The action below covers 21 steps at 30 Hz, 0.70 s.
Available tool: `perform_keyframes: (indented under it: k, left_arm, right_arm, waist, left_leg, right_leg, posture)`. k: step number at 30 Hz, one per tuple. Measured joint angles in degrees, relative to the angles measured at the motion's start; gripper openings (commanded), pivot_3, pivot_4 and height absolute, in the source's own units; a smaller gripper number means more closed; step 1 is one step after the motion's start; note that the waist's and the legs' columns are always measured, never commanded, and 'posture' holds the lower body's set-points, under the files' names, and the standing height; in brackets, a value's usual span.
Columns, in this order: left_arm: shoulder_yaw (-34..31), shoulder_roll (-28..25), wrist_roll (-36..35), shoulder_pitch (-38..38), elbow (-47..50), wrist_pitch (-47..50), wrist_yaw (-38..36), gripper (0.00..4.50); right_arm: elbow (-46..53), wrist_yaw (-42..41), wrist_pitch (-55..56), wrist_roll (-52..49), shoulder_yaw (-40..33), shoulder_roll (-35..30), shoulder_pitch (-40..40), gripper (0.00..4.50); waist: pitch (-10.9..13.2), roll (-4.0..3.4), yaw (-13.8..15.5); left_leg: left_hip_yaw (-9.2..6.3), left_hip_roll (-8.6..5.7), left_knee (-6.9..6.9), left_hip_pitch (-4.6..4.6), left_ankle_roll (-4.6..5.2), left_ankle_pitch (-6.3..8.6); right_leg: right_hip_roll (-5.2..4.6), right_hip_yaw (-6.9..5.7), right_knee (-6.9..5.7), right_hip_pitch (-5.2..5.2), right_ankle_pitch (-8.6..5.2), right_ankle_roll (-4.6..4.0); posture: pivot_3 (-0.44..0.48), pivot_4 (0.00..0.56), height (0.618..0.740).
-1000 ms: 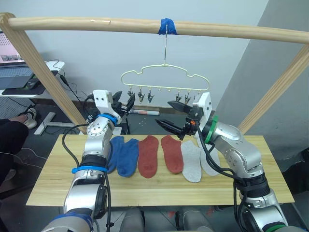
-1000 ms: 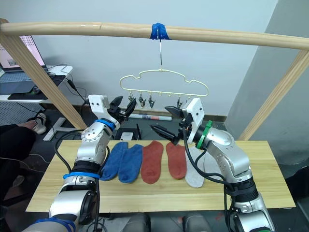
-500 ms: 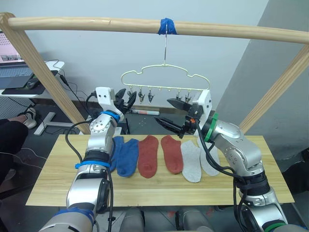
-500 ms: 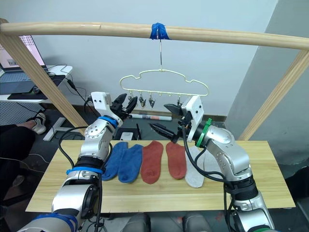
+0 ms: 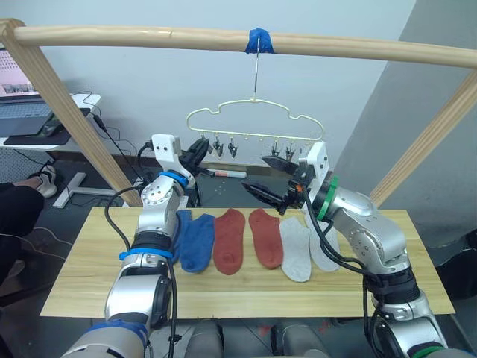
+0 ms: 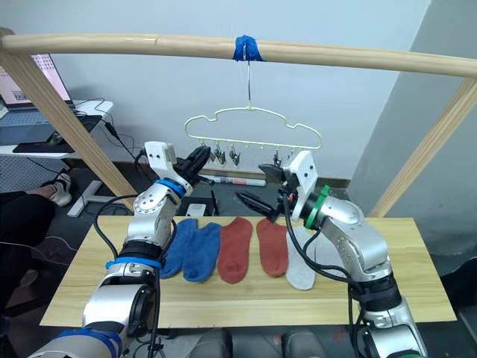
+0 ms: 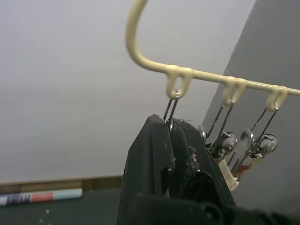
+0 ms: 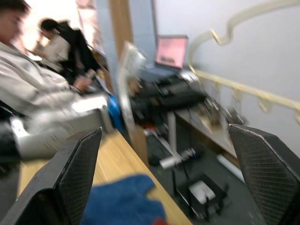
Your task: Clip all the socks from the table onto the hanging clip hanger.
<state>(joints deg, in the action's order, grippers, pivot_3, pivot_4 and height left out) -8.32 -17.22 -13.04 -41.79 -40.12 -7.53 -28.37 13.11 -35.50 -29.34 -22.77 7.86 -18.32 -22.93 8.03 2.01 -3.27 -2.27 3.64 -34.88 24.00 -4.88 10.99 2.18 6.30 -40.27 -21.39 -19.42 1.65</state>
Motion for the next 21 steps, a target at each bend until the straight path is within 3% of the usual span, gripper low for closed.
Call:
perform_keyframes:
  k: [4, 9, 21]
  left_arm:
    - [0.0, -3.3, -1.3, 2.1, 6.7, 7.3, -2.4, 0.01]
    - [0.4, -5.5, -3.7, 6.3, 15.3, 16.5, -6.2, 0.01]
    - [0.1, -7.0, -3.7, 9.6, 20.5, 19.6, -6.8, 0.01]
  right_arm:
    - [-7.4, 4.8, -0.9, 5.3, -1.2, -3.3, 5.8, 4.5]
    - [-19.4, 8.8, 2.0, 11.7, -2.9, -7.0, 6.5, 4.5]
    - [-47.8, 10.6, 13.0, 19.5, -2.6, -3.6, -2.3, 4.5]
  waist:
    - [0.0, -0.07, 0.0]
    - [0.1, -0.12, -0.3]
    - [0.1, -0.17, -1.3]
  left_leg:
    - [-0.01, 0.0, 0.0, -0.03, 0.0, -0.01]
    - [0.01, 0.01, -0.01, -0.1, 0.0, -0.01]
    - [0.06, 0.0, -0.01, -0.15, 0.0, -0.01]
  right_leg:
    - [-0.01, -0.01, -0.02, 0.0, 0.0, 0.0]
    - [0.0, 0.02, -0.07, 0.02, -0.05, 0.09]
    - [0.0, 0.11, -0.08, 0.06, 0.02, -0.03]
  posture:
    - [-0.012, 0.128, 0.74]
    - [-0.013, 0.13, 0.74]
    - [0.009, 0.127, 0.74]
